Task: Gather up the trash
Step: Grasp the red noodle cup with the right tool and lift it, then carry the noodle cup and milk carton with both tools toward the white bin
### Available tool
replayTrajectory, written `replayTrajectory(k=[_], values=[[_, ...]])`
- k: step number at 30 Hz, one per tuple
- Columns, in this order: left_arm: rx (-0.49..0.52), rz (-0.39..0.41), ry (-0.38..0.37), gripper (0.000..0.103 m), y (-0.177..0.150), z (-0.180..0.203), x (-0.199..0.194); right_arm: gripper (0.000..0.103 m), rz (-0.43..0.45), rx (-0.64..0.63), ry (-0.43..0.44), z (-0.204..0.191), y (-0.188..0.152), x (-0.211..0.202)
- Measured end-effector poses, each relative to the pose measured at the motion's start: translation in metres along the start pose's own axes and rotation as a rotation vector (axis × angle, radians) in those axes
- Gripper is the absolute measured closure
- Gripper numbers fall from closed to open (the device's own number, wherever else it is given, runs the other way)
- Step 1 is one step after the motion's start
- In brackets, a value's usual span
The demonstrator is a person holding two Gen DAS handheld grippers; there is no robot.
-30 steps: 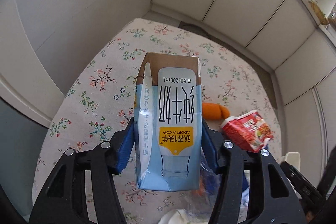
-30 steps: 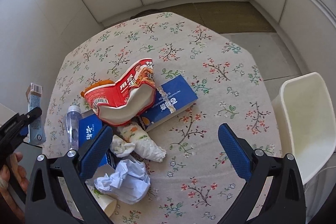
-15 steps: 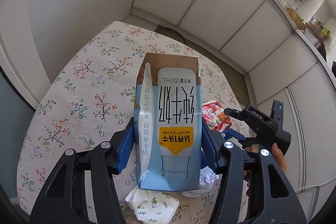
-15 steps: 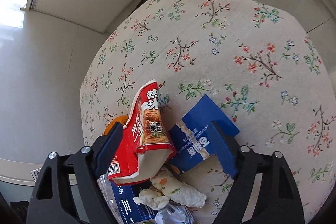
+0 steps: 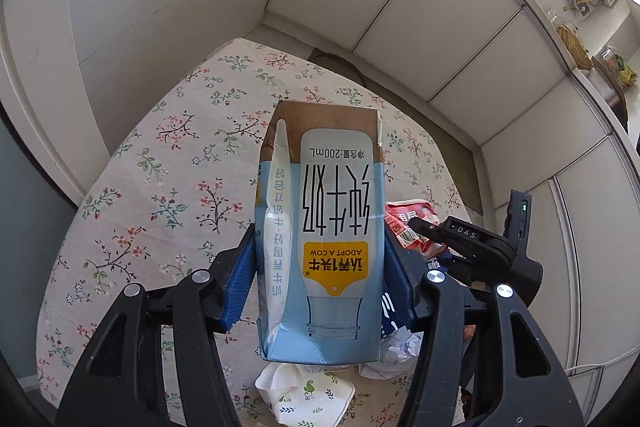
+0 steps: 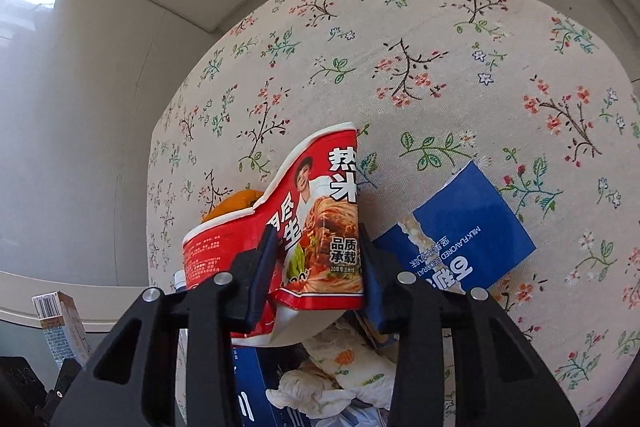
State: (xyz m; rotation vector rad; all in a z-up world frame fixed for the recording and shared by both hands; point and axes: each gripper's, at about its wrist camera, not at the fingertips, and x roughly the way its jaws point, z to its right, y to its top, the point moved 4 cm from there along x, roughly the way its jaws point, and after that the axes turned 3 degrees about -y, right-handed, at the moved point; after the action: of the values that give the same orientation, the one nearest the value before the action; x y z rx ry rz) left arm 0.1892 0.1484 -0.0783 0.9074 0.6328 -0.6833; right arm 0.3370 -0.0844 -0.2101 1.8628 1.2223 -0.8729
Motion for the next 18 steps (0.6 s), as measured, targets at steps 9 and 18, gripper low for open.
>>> replayTrajectory(k=[9,18], values=[[0.003,0.031,0.002,0.048,0.0,0.005,-0.008,0.065,0.125,-0.071,0.009,-0.028,-0.01,-0.042],[0.034,0.106,-0.032,0.048,0.003,0.023,-0.027,0.065,0.305,-0.183,-0.012,-0.049,-0.025,-0.107]])
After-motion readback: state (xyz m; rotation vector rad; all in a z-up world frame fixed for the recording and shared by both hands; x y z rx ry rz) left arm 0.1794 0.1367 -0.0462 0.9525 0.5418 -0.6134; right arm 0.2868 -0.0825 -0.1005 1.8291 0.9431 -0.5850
